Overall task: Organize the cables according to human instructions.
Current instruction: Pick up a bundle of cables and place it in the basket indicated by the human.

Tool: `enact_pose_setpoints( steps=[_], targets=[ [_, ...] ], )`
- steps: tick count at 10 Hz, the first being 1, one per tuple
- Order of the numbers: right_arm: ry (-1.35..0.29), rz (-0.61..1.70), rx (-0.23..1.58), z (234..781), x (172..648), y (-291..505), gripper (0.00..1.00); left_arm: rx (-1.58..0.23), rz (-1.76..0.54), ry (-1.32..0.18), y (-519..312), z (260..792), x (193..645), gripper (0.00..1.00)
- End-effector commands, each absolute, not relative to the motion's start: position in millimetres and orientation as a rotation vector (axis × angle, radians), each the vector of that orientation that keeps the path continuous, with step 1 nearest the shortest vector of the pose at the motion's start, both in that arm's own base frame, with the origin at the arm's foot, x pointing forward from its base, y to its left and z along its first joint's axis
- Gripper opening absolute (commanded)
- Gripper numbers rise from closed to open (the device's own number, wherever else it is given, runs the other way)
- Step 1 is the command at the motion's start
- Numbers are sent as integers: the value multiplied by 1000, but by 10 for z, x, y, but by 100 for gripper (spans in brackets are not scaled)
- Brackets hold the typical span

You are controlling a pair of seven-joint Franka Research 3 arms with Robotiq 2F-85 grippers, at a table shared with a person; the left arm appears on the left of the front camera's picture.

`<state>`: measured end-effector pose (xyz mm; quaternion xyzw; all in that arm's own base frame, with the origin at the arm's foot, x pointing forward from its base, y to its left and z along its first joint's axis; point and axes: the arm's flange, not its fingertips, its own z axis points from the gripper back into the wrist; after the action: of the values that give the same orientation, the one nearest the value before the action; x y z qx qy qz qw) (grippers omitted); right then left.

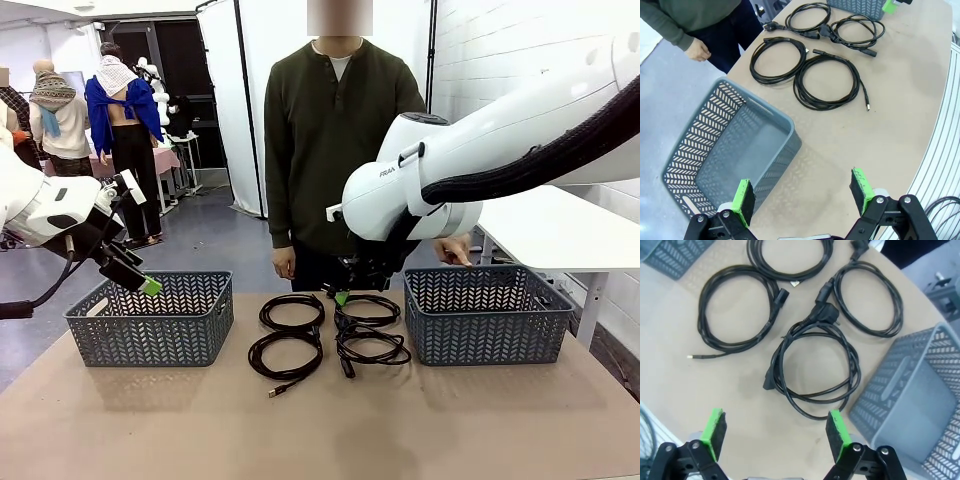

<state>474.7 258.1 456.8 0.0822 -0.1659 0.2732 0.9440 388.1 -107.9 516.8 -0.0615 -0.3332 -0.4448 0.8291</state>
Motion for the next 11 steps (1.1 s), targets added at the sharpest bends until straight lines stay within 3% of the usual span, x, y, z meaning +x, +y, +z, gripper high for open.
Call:
enact_pose_setpoints(
  steps=[1, 7, 11],
  targets=[
    [-308, 463, 154, 4496, 4876, 2732, 100, -144, -945, -710, -1059, 5154, 3893, 100],
    [-297, 252, 80, 4098, 5007, 2875, 100, -144, -945, -710, -1059, 5154, 3893, 100],
    [-235, 211, 130, 3866, 5178, 3025, 100, -144, -945, -710, -1059, 5154, 3893, 100]
  ],
)
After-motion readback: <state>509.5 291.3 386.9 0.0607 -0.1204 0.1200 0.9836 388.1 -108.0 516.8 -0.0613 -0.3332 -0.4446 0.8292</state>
